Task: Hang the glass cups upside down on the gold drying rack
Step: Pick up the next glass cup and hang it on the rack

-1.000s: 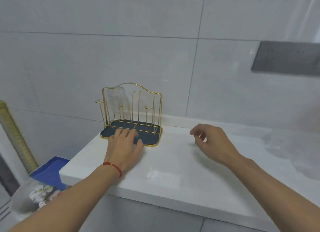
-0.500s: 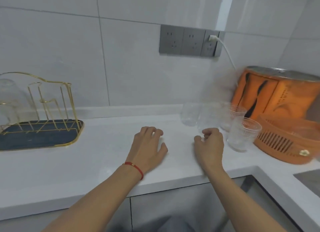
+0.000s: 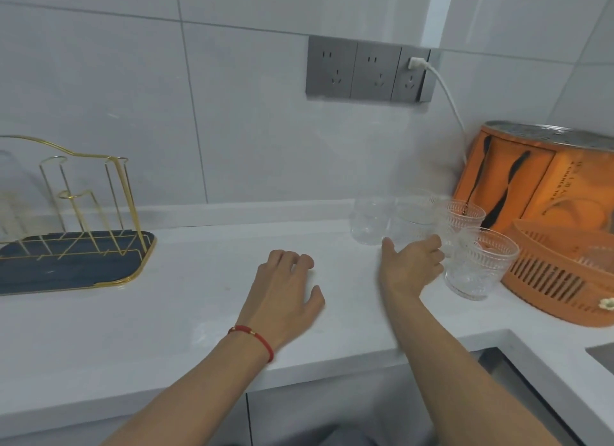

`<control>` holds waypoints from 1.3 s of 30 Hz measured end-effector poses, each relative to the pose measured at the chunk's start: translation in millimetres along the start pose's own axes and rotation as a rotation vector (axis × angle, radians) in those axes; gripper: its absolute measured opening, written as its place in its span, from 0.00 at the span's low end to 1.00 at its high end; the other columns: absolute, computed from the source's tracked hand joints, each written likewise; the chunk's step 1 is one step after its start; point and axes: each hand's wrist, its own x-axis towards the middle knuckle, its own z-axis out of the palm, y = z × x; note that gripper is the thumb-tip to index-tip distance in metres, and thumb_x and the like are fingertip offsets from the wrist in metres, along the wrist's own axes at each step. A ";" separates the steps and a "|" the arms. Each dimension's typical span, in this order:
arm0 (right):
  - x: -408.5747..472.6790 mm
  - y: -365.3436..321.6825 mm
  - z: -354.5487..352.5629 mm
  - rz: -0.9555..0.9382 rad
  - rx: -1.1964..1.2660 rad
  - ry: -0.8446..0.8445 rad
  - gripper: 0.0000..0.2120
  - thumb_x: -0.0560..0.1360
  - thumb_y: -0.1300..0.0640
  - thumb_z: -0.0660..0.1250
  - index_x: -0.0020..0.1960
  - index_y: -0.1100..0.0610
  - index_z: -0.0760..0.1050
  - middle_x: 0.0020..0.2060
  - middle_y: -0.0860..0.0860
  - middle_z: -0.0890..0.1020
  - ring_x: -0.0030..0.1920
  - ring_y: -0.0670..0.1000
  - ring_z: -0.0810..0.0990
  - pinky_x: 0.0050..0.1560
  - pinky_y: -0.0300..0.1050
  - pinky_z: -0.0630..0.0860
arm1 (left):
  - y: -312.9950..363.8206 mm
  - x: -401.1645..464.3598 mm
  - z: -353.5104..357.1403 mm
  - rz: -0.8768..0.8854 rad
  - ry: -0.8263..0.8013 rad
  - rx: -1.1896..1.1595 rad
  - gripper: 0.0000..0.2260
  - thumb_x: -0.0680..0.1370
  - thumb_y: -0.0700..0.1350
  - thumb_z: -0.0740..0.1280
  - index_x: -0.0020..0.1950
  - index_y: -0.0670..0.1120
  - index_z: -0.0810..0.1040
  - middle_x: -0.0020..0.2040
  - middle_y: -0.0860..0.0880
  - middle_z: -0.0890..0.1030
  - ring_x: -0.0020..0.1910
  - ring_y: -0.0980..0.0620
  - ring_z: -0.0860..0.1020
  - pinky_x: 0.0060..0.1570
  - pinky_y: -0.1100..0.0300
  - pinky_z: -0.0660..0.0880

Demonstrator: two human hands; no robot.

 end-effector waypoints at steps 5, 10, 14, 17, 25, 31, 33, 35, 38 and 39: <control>-2.0 2.5 -0.1 -0.027 -0.033 -0.013 0.42 0.67 0.45 0.80 0.70 0.66 0.66 0.66 0.65 0.72 0.64 0.69 0.72 0.65 0.62 0.69 | 0.3 0.1 -0.1 -0.004 0.006 -0.033 0.16 0.77 0.51 0.62 0.62 0.47 0.74 0.59 0.50 0.78 0.62 0.48 0.69 0.59 0.51 0.71; -16.6 -2.8 -9.8 -0.195 0.127 -0.089 0.39 0.66 0.47 0.81 0.66 0.62 0.65 0.60 0.60 0.76 0.60 0.65 0.76 0.59 0.55 0.74 | 0.0 -1.8 -2.9 0.005 0.065 -0.124 0.17 0.76 0.53 0.62 0.63 0.48 0.74 0.60 0.52 0.77 0.63 0.51 0.69 0.61 0.52 0.72; -47.8 -12.2 -19.5 -0.463 0.254 -0.326 0.36 0.64 0.47 0.81 0.64 0.49 0.64 0.57 0.48 0.77 0.55 0.54 0.79 0.53 0.49 0.77 | -0.2 -2.2 -14.2 -0.106 0.105 -0.428 0.28 0.73 0.61 0.68 0.70 0.52 0.69 0.62 0.56 0.75 0.59 0.57 0.73 0.58 0.60 0.73; -81.2 -24.2 -19.4 -0.645 0.251 -0.552 0.37 0.61 0.39 0.80 0.64 0.42 0.66 0.58 0.43 0.76 0.58 0.46 0.76 0.52 0.38 0.75 | -1.6 -2.6 -32.9 -0.244 0.102 -0.677 0.43 0.65 0.68 0.71 0.76 0.56 0.62 0.63 0.59 0.74 0.55 0.59 0.77 0.50 0.63 0.78; -134.8 -84.8 -1.2 -0.327 0.536 -1.279 0.32 0.74 0.34 0.70 0.74 0.38 0.65 0.58 0.43 0.86 0.56 0.52 0.88 0.58 0.50 0.83 | -58.3 -33.8 -99.9 -0.559 0.306 -1.242 0.28 0.69 0.53 0.76 0.67 0.49 0.75 0.63 0.42 0.80 0.59 0.48 0.83 0.54 0.45 0.83; -163.0 -148.9 24.6 -0.395 0.557 -1.173 0.18 0.79 0.42 0.70 0.65 0.48 0.76 0.54 0.57 0.86 0.45 0.52 0.90 0.54 0.51 0.86 | -122.3 -54.8 -151.3 -0.482 0.264 -1.047 0.20 0.76 0.57 0.72 0.65 0.52 0.79 0.60 0.49 0.84 0.58 0.52 0.83 0.56 0.51 0.82; -165.8 -177.6 29.0 -0.505 0.478 -0.992 0.18 0.79 0.40 0.69 0.66 0.44 0.74 0.53 0.49 0.82 0.41 0.42 0.88 0.56 0.53 0.84 | -148.2 -68.2 -160.3 -0.534 0.341 -0.636 0.16 0.76 0.62 0.68 0.59 0.55 0.80 0.54 0.56 0.83 0.53 0.60 0.81 0.49 0.61 0.79; -165.0 -211.4 32.0 -0.578 0.479 -0.824 0.20 0.78 0.38 0.67 0.66 0.43 0.72 0.53 0.47 0.80 0.37 0.41 0.87 0.56 0.53 0.83 | -176.6 -86.4 -161.4 -0.536 0.313 -0.159 0.10 0.80 0.56 0.61 0.50 0.53 0.78 0.47 0.55 0.79 0.52 0.53 0.77 0.48 0.55 0.74; -163.0 -265.9 42.5 -0.688 0.482 -0.697 0.23 0.75 0.37 0.67 0.67 0.43 0.72 0.56 0.48 0.81 0.49 0.52 0.87 0.59 0.57 0.81 | -204.5 -105.8 -150.7 -0.667 0.127 0.245 0.18 0.78 0.56 0.62 0.64 0.48 0.73 0.61 0.48 0.75 0.64 0.45 0.67 0.63 0.50 0.71; -164.0 -284.4 48.5 -0.733 0.471 -0.692 0.24 0.75 0.38 0.67 0.68 0.44 0.72 0.56 0.45 0.80 0.53 0.55 0.86 0.60 0.58 0.80 | -208.6 -107.2 -146.9 -0.705 0.109 0.273 0.21 0.78 0.58 0.61 0.66 0.48 0.71 0.63 0.47 0.73 0.65 0.45 0.66 0.65 0.50 0.70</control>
